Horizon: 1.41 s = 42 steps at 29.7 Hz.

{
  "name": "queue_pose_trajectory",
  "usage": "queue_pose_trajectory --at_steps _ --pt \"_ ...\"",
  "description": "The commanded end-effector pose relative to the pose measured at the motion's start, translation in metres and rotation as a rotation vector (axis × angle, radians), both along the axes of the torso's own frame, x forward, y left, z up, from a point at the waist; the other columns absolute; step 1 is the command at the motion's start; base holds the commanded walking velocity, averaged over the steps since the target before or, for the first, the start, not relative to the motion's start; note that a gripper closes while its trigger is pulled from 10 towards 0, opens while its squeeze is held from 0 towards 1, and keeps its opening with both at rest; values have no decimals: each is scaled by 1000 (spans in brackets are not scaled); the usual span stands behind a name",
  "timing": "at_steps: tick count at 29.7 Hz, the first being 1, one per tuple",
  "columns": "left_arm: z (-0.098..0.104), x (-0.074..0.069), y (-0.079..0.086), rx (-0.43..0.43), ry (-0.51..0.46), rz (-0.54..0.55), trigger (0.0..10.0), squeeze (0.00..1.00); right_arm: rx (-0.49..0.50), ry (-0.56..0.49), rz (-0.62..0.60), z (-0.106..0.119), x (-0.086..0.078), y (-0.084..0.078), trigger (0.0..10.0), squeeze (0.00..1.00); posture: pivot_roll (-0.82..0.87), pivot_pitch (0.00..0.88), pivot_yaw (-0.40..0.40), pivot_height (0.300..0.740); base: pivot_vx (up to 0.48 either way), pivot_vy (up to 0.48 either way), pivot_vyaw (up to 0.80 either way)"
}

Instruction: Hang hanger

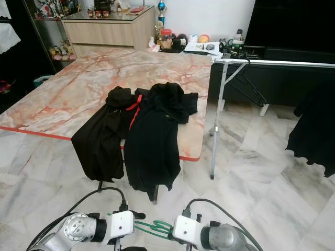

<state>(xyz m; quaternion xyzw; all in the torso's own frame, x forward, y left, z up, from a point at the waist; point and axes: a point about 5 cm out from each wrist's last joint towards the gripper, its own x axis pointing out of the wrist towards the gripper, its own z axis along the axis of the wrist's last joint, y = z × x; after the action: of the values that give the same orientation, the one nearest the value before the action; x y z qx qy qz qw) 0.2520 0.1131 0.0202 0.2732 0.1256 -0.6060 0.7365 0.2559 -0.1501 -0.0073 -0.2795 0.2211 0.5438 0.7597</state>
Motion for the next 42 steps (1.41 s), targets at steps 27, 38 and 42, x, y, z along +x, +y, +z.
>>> queue_pose_trajectory --at_steps 27,38,42 --pt "-2 11 -13 -29 18 20 0 0 48 1 32 5 2 8 10000 0 78 33 12 740 0 0 0" --pt "-4 12 -13 -34 27 33 0 0 37 -4 12 4 3 6 10000 0 78 33 11 740 0 0 0" --pt "-4 12 -13 -35 30 33 0 0 35 -6 8 4 3 6 10000 0 76 34 11 740 0 0 0"
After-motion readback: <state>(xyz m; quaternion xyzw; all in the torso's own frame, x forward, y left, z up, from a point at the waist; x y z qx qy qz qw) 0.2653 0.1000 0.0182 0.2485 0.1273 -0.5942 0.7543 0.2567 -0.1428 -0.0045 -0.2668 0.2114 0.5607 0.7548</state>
